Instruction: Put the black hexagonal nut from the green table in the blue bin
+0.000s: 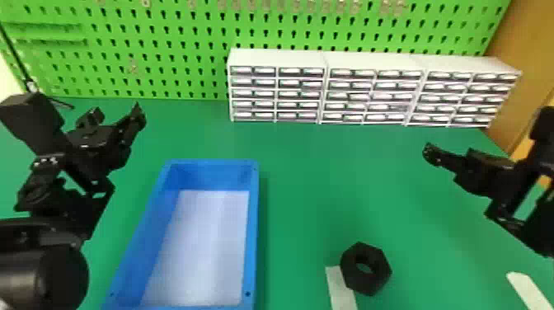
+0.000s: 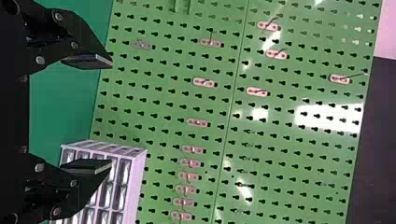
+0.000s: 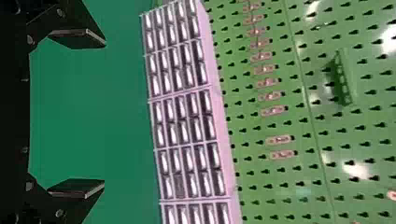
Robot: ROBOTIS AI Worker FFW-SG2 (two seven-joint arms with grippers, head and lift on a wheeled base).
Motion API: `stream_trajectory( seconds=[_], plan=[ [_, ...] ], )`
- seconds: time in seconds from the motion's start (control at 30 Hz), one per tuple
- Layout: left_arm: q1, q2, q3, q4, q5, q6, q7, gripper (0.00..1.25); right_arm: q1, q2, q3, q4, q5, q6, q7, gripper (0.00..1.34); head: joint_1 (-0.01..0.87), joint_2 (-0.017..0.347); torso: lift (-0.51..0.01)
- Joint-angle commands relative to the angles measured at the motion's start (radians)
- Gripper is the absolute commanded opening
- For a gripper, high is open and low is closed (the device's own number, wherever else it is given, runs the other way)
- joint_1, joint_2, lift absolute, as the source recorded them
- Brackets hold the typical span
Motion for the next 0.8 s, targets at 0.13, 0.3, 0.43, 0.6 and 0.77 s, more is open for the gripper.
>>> stream_trajectory(
  seconds=[0.13,0.3,0.43,0.6,0.77],
  plan=[
    [0.003,0.000,0.006,0.000,0.001,0.000,0.000,0.75,0.005,-0.006,0.010,-0.119,0.054,0.250,0.000,1.11,0.692,0.008,-0.097],
    [0.003,0.000,0.007,0.000,0.002,0.000,0.000,0.75,0.018,-0.004,0.024,-0.174,0.081,0.366,0.000,1.11,0.692,0.008,-0.097],
    [0.006,0.000,0.010,-0.002,0.005,0.000,-0.002,0.75,0.028,-0.001,0.035,-0.208,0.092,0.446,0.000,1.11,0.692,0.008,-0.097],
    [0.009,0.000,0.017,-0.002,0.008,0.000,-0.009,0.75,0.027,0.007,0.053,-0.248,0.118,0.547,0.000,1.11,0.692,0.008,-0.097],
    [0.009,0.000,0.021,-0.002,0.011,0.000,-0.014,0.75,0.019,0.014,0.080,-0.269,0.124,0.627,0.000,1.11,0.692,0.008,-0.097]
  ],
)
